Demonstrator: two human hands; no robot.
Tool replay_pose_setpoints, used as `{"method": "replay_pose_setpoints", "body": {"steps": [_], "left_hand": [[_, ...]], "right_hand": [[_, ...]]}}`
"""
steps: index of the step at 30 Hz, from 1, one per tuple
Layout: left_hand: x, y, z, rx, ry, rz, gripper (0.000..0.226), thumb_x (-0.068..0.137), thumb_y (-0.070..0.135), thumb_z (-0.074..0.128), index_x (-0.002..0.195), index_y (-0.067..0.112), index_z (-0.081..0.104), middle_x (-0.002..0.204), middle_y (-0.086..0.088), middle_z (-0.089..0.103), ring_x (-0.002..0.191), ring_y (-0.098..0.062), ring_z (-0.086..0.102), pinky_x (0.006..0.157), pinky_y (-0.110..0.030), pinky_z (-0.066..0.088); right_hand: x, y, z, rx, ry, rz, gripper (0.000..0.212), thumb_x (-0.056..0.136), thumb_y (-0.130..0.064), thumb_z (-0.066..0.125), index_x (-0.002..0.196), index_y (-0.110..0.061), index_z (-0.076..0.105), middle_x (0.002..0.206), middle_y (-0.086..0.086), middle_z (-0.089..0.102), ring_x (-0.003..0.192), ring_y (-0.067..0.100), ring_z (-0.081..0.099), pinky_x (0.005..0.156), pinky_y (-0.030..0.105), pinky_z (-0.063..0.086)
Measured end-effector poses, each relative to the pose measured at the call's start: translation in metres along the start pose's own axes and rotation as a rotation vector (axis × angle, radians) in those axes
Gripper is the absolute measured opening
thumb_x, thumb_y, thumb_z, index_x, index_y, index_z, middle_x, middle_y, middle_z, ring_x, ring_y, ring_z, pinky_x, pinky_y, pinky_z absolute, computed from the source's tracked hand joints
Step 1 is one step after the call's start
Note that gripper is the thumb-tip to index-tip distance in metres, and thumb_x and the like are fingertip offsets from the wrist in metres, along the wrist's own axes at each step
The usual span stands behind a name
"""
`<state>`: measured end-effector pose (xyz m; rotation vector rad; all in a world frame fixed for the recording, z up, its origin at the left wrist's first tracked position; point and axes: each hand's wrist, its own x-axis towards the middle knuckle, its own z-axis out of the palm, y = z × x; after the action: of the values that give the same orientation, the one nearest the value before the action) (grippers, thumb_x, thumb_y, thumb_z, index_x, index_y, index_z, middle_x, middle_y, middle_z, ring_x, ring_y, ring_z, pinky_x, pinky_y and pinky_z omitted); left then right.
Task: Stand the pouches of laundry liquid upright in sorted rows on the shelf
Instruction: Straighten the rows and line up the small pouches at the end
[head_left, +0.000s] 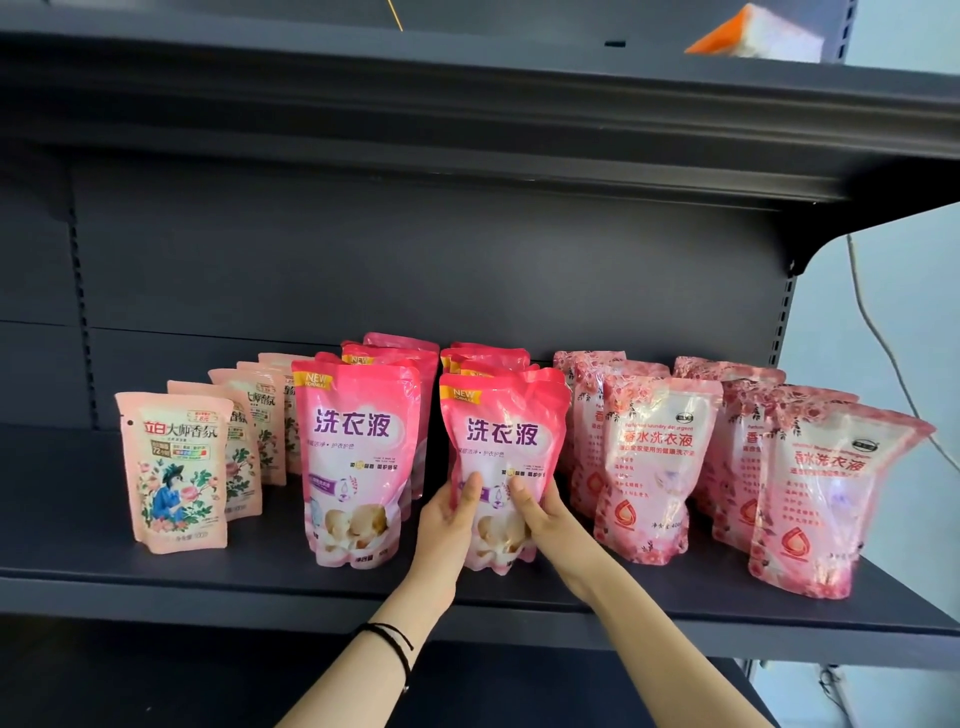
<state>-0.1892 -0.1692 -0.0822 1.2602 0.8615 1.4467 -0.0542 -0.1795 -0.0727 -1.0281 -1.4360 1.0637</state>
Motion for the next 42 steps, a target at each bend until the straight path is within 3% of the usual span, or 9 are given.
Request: {"method": "replay_pose_setpoints", "body": {"steps": [4, 7, 13, 19, 23, 28, 32, 37, 42], "left_hand": [[-0.008, 0.001, -0.011, 0.117, -0.002, 0.065, 0.030, 0.087, 0.043, 0.058, 0.108, 0.023, 0.064, 0.099, 0.008, 0.073, 0.092, -0.004, 0.069, 0.071, -0.015, 0.053], [-0.016, 0.001, -0.027, 0.285, 0.008, 0.107, 0.018, 0.087, 0.033, 0.064, 0.101, 0.028, 0.055, 0.095, 0.016, 0.067, 0.087, 0.005, 0.065, 0.069, -0.009, 0.049], [-0.024, -0.002, -0.043, 0.708, -0.069, 0.193, 0.028, 0.083, 0.037, 0.069, 0.109, 0.027, 0.062, 0.089, 0.020, 0.066, 0.087, 0.009, 0.061, 0.081, -0.015, 0.052], [-0.036, 0.022, -0.034, 1.498, 0.018, 0.273, 0.044, 0.084, 0.067, 0.047, 0.094, 0.026, 0.059, 0.083, 0.009, 0.064, 0.076, -0.009, 0.059, 0.054, -0.023, 0.037], [-0.043, 0.040, -0.017, 1.644, -0.068, 0.342, 0.040, 0.088, 0.064, 0.044, 0.080, 0.025, 0.050, 0.073, 0.008, 0.056, 0.068, -0.011, 0.051, 0.047, -0.024, 0.024], [-0.044, 0.042, 0.025, 1.455, -0.274, 0.379, 0.038, 0.088, 0.061, 0.046, 0.093, 0.025, 0.059, 0.085, 0.007, 0.064, 0.082, -0.012, 0.058, 0.068, -0.028, 0.043], [-0.043, 0.025, 0.071, 0.924, -0.406, 0.174, 0.031, 0.091, 0.049, 0.053, 0.113, 0.029, 0.061, 0.104, 0.013, 0.066, 0.094, -0.006, 0.061, 0.080, -0.025, 0.047], [-0.013, 0.002, 0.116, 0.401, -0.170, 0.086, 0.033, 0.094, 0.032, 0.056, 0.122, 0.015, 0.057, 0.122, -0.002, 0.062, 0.102, -0.011, 0.061, 0.086, -0.035, 0.056], [0.006, -0.001, 0.138, 0.263, 0.005, 0.088, 0.040, 0.096, 0.029, 0.053, 0.132, 0.012, 0.049, 0.120, 0.007, 0.054, 0.104, -0.006, 0.050, 0.086, -0.022, 0.041]], "right_hand": [[-0.005, -0.004, -0.013, -0.081, 0.113, 0.037, 0.066, 0.087, -0.043, 0.061, 0.141, -0.019, 0.033, 0.129, -0.003, 0.058, 0.107, 0.003, 0.060, 0.071, 0.012, 0.053], [-0.013, -0.005, -0.020, -0.305, 0.168, 0.005, 0.050, 0.088, -0.039, 0.064, 0.129, -0.019, 0.045, 0.123, -0.007, 0.059, 0.108, 0.005, 0.058, 0.081, 0.014, 0.047], [-0.019, 0.001, -0.026, -0.593, 0.173, -0.029, 0.026, 0.087, -0.023, 0.068, 0.110, -0.018, 0.058, 0.088, -0.005, 0.065, 0.074, 0.004, 0.059, 0.064, 0.013, 0.045], [-0.025, -0.007, -0.032, -0.837, 0.137, -0.053, 0.026, 0.086, -0.037, 0.065, 0.106, -0.022, 0.057, 0.088, -0.008, 0.066, 0.080, 0.010, 0.064, 0.072, 0.030, 0.055], [-0.033, -0.021, -0.054, -1.081, 0.040, 0.033, 0.035, 0.083, -0.050, 0.063, 0.105, -0.023, 0.062, 0.094, -0.009, 0.067, 0.085, 0.010, 0.063, 0.076, 0.030, 0.054], [-0.046, -0.027, -0.086, -1.071, 0.084, 0.090, 0.033, 0.082, -0.052, 0.063, 0.100, -0.025, 0.064, 0.092, -0.009, 0.067, 0.086, 0.011, 0.063, 0.078, 0.030, 0.053], [-0.060, -0.022, -0.123, -0.987, 0.225, 0.073, 0.030, 0.085, -0.050, 0.062, 0.088, -0.020, 0.065, 0.086, -0.008, 0.067, 0.081, 0.011, 0.063, 0.069, 0.026, 0.050], [-0.060, -0.020, -0.158, -0.744, 0.559, -0.040, 0.026, 0.089, -0.037, 0.063, 0.083, -0.012, 0.060, 0.074, -0.005, 0.063, 0.072, 0.017, 0.060, 0.055, 0.019, 0.038], [-0.044, -0.017, -0.174, -0.563, 0.580, -0.008, 0.041, 0.093, -0.039, 0.058, 0.123, -0.011, 0.052, 0.111, -0.006, 0.057, 0.106, 0.020, 0.058, 0.084, 0.030, 0.043]]}}
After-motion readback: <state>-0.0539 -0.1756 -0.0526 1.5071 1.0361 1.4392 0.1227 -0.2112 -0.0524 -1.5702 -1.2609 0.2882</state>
